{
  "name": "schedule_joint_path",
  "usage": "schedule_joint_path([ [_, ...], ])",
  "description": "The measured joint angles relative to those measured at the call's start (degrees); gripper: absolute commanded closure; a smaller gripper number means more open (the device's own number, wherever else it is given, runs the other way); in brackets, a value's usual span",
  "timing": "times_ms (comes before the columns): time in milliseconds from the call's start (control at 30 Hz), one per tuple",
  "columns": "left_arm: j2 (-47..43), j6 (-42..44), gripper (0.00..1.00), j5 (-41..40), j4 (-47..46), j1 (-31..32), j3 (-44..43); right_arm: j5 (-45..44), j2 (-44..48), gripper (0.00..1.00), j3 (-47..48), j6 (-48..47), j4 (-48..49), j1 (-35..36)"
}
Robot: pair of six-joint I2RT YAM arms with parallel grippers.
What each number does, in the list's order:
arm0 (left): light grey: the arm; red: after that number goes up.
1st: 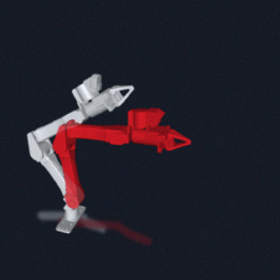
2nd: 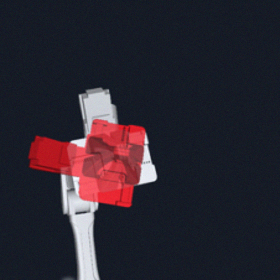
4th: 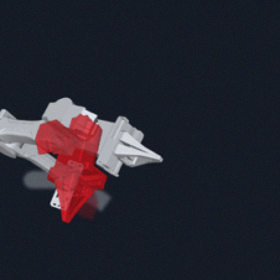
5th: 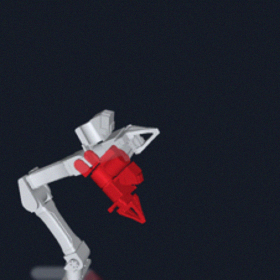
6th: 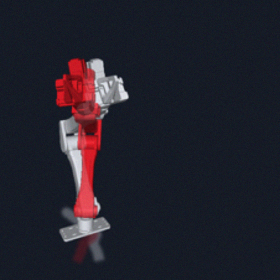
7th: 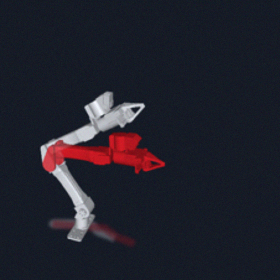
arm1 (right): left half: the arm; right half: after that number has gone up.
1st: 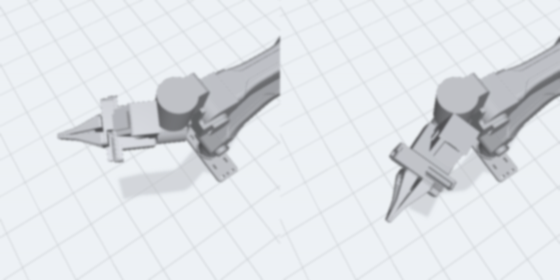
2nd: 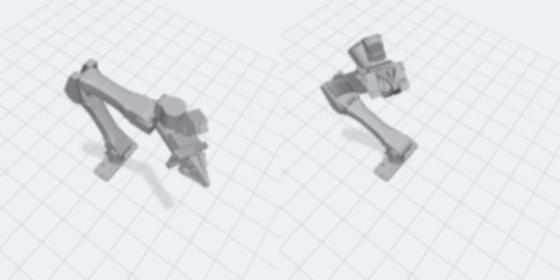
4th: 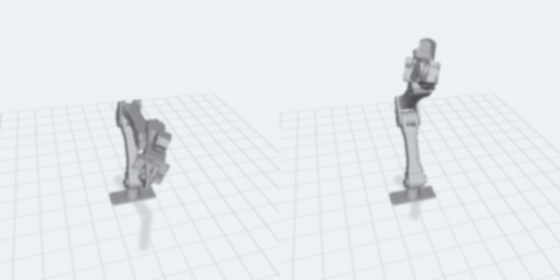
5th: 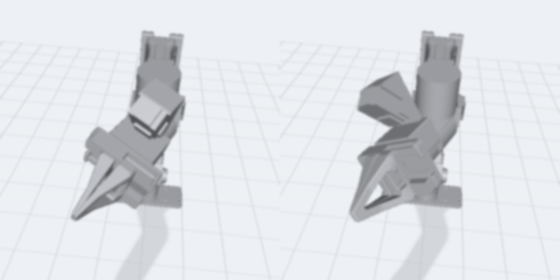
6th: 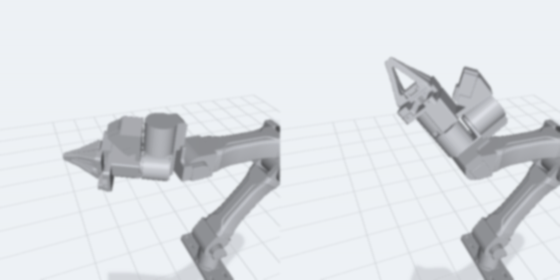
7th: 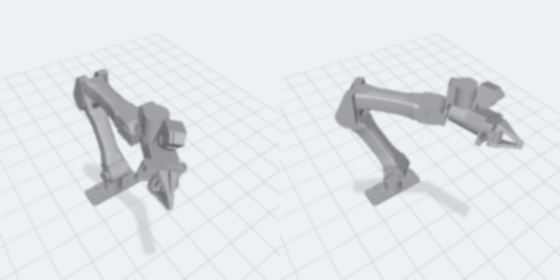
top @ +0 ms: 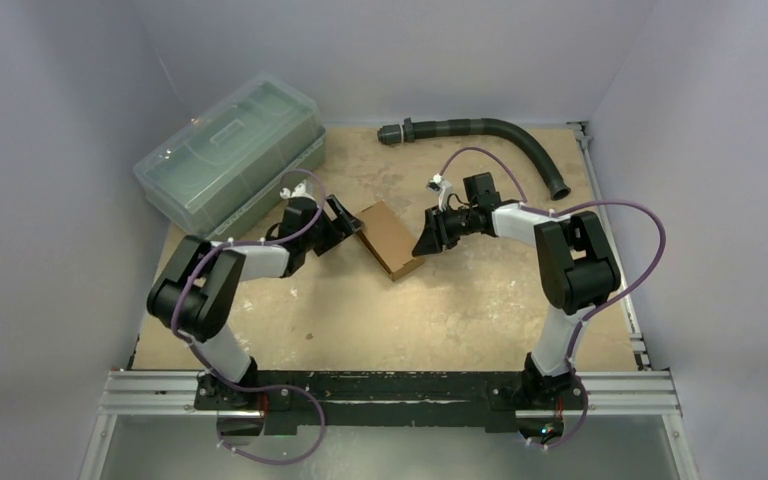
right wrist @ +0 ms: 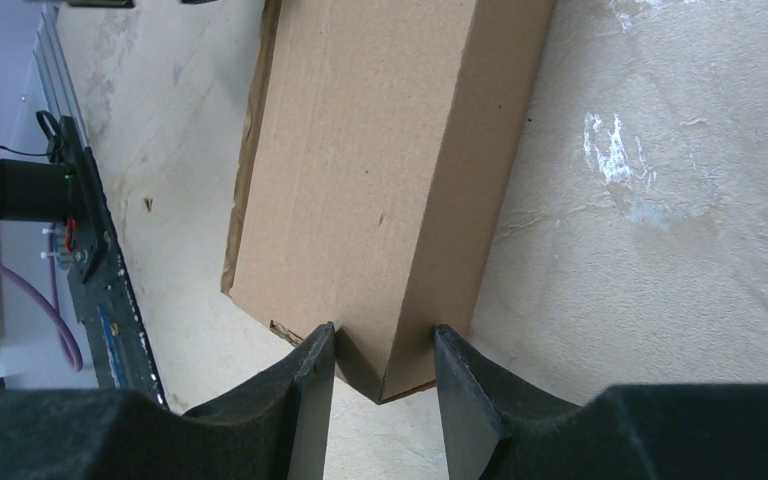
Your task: Fold the paper box
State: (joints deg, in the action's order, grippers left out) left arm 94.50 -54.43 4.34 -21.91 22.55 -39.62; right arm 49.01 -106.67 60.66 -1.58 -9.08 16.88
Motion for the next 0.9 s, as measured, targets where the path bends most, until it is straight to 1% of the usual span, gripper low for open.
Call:
schedule_joint_path([
  [133, 5.03, -1.01, 0.17, 3.41, -4.33, -1.4, -2.38, 0.04, -0.22, 0.57, 0.22, -0.02, -0.22, 0.0],
  [267, 7.69, -0.68, 0.24, 5.2, -4.98, -1.42, -4.96, 0.09, -0.33, 0.57, 0.42, -0.15, -0.55, 0.0],
  [467, 9.42, 0.52, 0.36, 6.73, -5.9, -1.6, -5.79, 0.24, -0.68, 0.57, 0.74, -0.39, -0.79, 0.17],
  [500, 9.62, 0.7, 0.4, 6.95, -5.99, -1.64, -5.92, 0.22, -0.68, 0.57, 0.76, -0.42, -0.81, 0.22],
  [533, 9.86, 1.11, 0.49, 7.32, -6.16, -1.77, -6.05, 0.22, -0.68, 0.57, 0.79, -0.42, -0.81, 0.24],
  [567, 10.03, 1.55, 0.61, 7.69, -6.19, -1.92, -6.32, 0.2, -0.7, 0.57, 0.83, -0.44, -0.83, 0.26],
  [700, 10.62, 2.6, 0.77, 9.01, -6.45, -2.16, -7.56, 0.17, -0.74, 0.57, 0.85, -0.42, -0.87, 0.44],
  [800, 10.64, 2.54, 0.91, 9.46, -7.28, -2.23, -7.45, 0.2, -0.79, 0.56, 0.92, -0.44, -1.16, 0.52],
  [900, 10.43, 2.08, 0.97, 9.79, -9.18, -2.23, -6.47, 0.2, -0.9, 0.52, 1.11, -0.66, -1.79, 0.72],
])
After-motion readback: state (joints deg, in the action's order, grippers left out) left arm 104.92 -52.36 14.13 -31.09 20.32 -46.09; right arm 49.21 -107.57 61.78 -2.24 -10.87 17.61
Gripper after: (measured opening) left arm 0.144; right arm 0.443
